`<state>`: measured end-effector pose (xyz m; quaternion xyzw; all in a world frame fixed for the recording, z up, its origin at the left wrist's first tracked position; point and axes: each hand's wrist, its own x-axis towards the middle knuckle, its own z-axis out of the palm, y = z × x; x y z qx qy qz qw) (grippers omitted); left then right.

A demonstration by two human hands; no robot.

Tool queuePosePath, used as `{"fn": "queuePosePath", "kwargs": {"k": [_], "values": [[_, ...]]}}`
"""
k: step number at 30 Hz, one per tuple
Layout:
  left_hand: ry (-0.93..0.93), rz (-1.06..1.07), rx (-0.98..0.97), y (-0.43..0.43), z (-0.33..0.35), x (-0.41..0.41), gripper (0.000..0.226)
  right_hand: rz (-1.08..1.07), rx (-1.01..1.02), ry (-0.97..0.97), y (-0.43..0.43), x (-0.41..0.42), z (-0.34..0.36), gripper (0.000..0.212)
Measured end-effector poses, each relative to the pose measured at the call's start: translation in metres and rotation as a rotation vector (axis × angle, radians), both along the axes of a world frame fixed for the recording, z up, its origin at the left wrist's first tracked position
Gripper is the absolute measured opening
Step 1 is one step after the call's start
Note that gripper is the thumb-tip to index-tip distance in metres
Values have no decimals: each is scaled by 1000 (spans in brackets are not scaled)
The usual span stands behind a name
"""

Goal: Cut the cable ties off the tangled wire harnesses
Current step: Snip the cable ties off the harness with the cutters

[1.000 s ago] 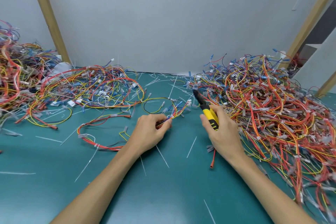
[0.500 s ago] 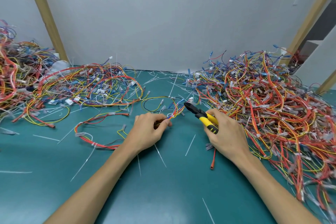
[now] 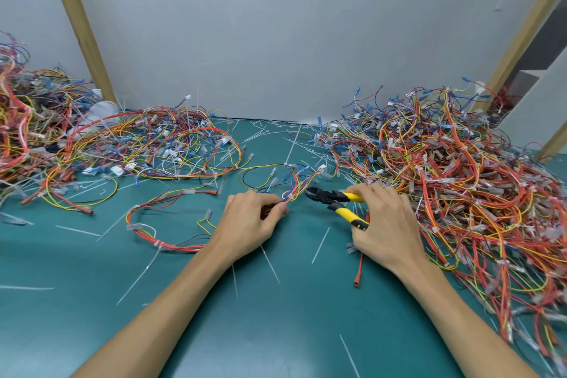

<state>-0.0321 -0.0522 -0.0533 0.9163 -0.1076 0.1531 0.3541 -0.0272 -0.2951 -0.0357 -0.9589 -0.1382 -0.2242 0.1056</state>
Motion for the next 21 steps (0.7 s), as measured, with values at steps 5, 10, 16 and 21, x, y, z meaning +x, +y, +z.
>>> {"fn": "queuePosePath", "kwargs": {"k": [5, 10, 16, 21], "values": [[-1, -10, 5, 0, -1, 0, 23, 11, -5, -18, 4, -2, 1, 66], [1, -9, 2, 0, -1, -1, 23, -2, -46, -2, 6, -4, 2, 70], [-15, -25, 44, 0, -2, -1, 24, 15, -53, -30, 14, -5, -2, 53], [-47, -11, 96, -1, -3, -1, 25, 14, -35, -43, 21, -5, -6, 50]]}}
